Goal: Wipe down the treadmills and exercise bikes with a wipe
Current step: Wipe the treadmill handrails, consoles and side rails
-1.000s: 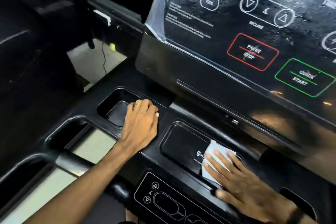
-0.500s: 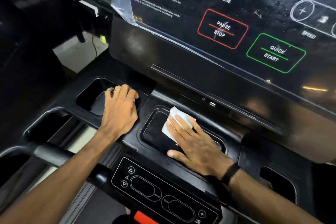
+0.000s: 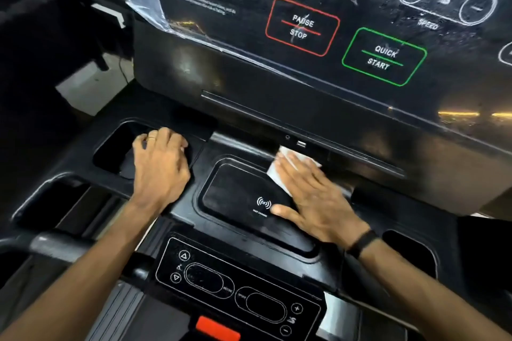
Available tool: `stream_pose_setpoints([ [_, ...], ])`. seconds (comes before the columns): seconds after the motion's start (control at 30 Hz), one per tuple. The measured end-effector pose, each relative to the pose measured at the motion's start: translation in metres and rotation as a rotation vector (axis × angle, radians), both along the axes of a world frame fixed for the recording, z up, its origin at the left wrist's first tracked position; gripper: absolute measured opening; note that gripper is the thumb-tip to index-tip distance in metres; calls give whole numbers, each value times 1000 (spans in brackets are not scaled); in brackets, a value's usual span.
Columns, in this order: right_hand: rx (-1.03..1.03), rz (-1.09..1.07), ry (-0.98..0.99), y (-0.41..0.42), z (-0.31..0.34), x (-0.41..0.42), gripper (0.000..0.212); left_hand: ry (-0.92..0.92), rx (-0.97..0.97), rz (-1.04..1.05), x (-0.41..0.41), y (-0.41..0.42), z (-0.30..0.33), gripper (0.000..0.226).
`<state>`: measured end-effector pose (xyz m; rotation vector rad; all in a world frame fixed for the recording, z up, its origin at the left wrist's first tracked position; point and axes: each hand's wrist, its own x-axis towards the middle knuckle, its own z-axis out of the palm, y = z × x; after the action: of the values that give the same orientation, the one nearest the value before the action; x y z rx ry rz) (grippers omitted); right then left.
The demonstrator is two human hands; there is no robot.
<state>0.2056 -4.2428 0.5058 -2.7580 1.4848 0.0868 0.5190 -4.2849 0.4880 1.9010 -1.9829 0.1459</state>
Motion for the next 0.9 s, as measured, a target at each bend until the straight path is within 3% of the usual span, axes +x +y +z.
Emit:
stream_pose_setpoints([
  [0.13,36,-90,98,38,9,-52,87,-9,7,-1,-2,-1,-1,30],
  [0.3,79,-91,110,42,7,-59,89,-10,0,8,-3,-1,-1,30],
  [0.6,157,87,-33,-53,4,92,96,7,28,19,0,1,-1,27],
  [0.7,196,108,-35,-64,2,133,89,17,26,14,0,2,1,25],
  [0.9,222,243,-59,-41,1,104,76,29,27,14,0,4,2,25],
])
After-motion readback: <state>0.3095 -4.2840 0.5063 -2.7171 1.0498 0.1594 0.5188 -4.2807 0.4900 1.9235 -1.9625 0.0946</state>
